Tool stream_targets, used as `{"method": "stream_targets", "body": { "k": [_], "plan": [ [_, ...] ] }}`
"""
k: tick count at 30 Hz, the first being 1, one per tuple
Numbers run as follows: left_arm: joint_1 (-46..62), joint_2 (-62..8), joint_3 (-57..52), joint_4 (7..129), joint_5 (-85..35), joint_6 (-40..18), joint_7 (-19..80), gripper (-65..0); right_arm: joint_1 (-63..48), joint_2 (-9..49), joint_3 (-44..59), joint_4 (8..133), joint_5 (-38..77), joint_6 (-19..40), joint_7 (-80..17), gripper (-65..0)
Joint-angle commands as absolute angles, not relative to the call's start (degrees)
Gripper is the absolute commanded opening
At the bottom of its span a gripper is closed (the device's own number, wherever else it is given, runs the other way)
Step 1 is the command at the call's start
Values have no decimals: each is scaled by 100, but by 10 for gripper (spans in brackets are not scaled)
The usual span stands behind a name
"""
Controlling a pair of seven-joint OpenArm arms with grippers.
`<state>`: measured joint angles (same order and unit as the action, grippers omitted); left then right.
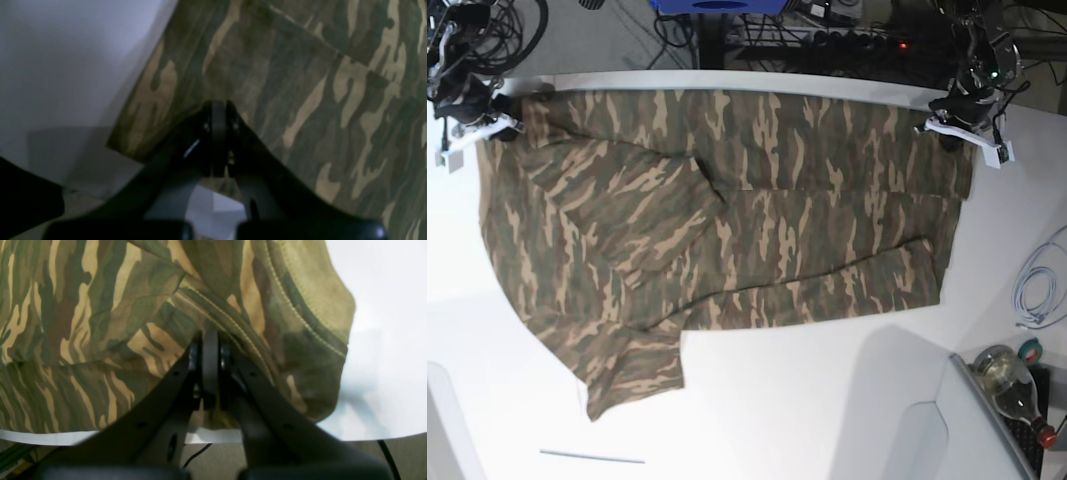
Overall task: Layout the t-shirt on the table in an organized manner, then fold the t-shirt properly
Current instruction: 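Release the edge and move the right gripper to the shirt's sleeve corner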
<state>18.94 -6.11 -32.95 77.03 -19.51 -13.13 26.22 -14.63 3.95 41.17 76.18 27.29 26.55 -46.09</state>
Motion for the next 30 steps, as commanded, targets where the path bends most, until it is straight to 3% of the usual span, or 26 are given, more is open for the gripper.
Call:
{"method": "stream_targets", "body": {
  "k": [1, 11, 15, 17, 23, 25, 28, 30],
  "plan": [
    [1956, -664, -3319, 7785, -1947, -1314, 2554, -650, -1508, 470, 4154, 7741, 2642, 2659, -4725, -645],
    [1877, -681, -3371, 8743, -1956, -1314, 2589, -650, -971, 497, 4101, 8901, 2642, 2686, -4734, -642],
    [1560, -716, -3363, 9042, -1930, -1314, 2598, -650, 101, 1095, 3714, 8338, 2642, 2668, -4629, -630],
    [1446, -760, -3363, 9033, -1903, -1314, 2598, -650, 752, 1508, 3222, 7495, 2642, 2668, -4365, -573],
    [1376, -954, -3363, 9033, -1895, -1314, 2598, -650, 2624, 2237, 1200, 3811, 2642, 2659, -2369, -248],
    [1385, -954, -3371, 9024, -1895, -1314, 2598, -650, 2967, 2290, 690, 3011, 2642, 2659, -1640, -173],
    [1490, -1147, -3371, 8840, -1912, -1314, 2598, -650, 3319, 2264, 198, 2070, 2642, 2607, -848, -98],
    [1516, -1200, -3371, 8769, -1930, -1314, 2589, -650, 3380, 2255, -22, 1701, 2642, 2299, -470, -93]
  ]
}}
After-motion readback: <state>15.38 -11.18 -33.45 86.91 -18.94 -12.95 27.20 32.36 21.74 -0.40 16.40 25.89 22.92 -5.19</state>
